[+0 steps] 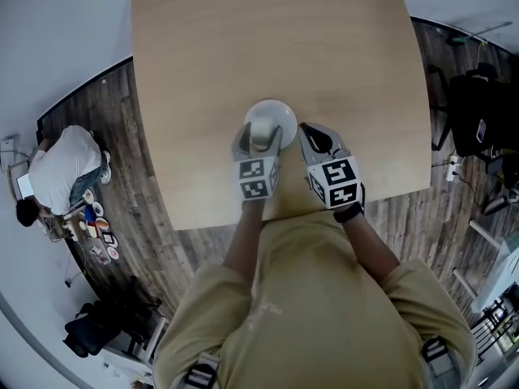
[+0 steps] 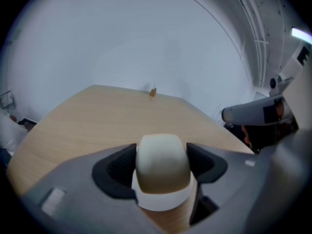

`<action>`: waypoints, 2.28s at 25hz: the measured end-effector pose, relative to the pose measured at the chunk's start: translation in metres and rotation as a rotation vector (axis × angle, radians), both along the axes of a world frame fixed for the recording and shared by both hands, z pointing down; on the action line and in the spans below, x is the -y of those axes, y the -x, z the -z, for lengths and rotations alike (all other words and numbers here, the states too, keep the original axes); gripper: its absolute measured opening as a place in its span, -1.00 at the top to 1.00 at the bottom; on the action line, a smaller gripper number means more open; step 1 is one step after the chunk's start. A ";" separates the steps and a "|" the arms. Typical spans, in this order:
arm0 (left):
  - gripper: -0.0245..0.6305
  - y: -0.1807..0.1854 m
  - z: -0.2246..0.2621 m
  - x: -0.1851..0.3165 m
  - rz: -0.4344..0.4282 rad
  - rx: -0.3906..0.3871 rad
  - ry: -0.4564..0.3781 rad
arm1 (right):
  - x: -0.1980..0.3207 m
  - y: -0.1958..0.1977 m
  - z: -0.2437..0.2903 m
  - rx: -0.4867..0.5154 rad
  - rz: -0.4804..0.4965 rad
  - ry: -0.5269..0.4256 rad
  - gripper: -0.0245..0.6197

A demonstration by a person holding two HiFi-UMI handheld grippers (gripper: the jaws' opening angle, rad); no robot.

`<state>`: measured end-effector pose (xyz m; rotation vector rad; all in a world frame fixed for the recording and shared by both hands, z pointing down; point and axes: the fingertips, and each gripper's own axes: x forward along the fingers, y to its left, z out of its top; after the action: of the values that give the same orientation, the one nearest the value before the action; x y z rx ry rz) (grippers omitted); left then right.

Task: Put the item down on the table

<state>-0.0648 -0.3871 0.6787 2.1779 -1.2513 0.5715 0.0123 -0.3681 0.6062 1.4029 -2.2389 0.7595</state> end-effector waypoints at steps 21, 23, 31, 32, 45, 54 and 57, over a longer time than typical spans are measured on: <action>-0.06 -0.015 -0.057 0.004 -0.090 0.142 0.098 | -0.001 -0.016 -0.025 0.015 -0.062 0.059 0.90; -0.06 -0.016 -0.061 0.002 -0.102 0.154 0.103 | -0.004 -0.014 -0.024 0.013 -0.060 0.059 0.90; -0.06 -0.013 -0.074 0.003 -0.088 0.207 0.092 | -0.007 -0.010 -0.023 0.007 -0.048 0.055 0.90; -0.06 -0.014 -0.074 0.002 -0.083 0.207 0.092 | -0.007 -0.011 -0.022 0.006 -0.046 0.052 0.90; 0.07 -0.008 0.005 -0.002 -0.005 0.113 -0.035 | -0.009 -0.027 0.027 0.003 -0.070 -0.050 0.90; 0.59 0.011 0.155 -0.001 0.039 0.004 -0.321 | -0.004 -0.033 0.114 -0.008 -0.111 -0.267 0.90; 0.72 0.014 0.187 -0.008 0.036 -0.009 -0.381 | -0.010 -0.025 0.137 -0.007 -0.095 -0.329 0.90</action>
<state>-0.0787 -0.3787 0.4920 2.4529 -1.4901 0.3272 0.0376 -0.3578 0.4691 1.6659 -2.3859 0.4250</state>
